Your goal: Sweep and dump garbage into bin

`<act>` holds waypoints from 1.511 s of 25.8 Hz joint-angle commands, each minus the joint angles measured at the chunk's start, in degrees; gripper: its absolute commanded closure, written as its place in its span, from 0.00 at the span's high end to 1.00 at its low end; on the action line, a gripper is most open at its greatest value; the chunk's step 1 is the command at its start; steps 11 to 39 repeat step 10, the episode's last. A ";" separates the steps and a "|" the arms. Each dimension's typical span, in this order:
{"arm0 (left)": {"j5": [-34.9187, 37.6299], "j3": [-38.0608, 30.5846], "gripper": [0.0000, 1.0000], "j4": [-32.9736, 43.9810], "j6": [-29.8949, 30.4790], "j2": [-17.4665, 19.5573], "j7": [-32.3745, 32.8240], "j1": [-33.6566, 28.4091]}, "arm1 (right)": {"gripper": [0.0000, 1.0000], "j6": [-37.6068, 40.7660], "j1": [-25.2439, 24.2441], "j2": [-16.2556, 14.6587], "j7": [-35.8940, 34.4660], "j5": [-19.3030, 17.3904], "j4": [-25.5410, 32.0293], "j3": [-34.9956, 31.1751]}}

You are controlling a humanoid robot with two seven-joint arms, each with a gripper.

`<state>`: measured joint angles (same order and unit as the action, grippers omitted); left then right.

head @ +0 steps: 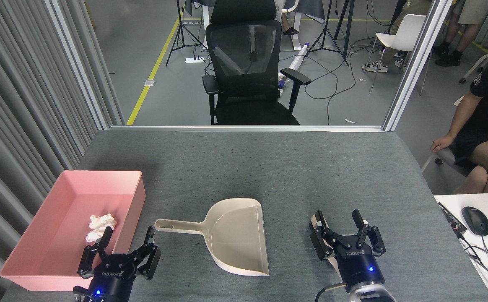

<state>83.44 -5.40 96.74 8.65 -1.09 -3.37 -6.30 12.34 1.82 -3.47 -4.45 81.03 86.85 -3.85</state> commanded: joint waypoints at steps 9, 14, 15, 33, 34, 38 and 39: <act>-5.39 -1.28 0.99 -0.49 0.49 1.88 0.74 -0.11 | 0.98 -0.21 -5.07 0.66 -1.96 -0.08 2.36 0.16; -5.39 -1.28 0.99 -0.50 0.67 2.06 0.74 -0.20 | 0.98 -0.21 -5.42 0.84 -2.32 -0.08 2.89 0.16; -5.39 -1.28 0.99 -0.50 0.67 2.06 0.74 -0.20 | 0.98 -0.21 -5.42 0.84 -2.32 -0.08 2.89 0.16; -5.39 -1.28 0.99 -0.50 0.67 2.06 0.74 -0.20 | 0.98 -0.21 -5.42 0.84 -2.32 -0.08 2.89 0.16; -5.39 -1.28 0.99 -0.50 0.67 2.06 0.74 -0.20 | 0.98 -0.21 -5.42 0.84 -2.32 -0.08 2.89 0.16; -5.39 -1.28 0.99 -0.50 0.67 2.06 0.74 -0.20 | 0.98 -0.21 -5.42 0.84 -2.32 -0.08 2.89 0.16; -5.39 -1.28 0.99 -0.50 0.67 2.06 0.74 -0.20 | 0.98 -0.21 -5.42 0.84 -2.32 -0.08 2.89 0.16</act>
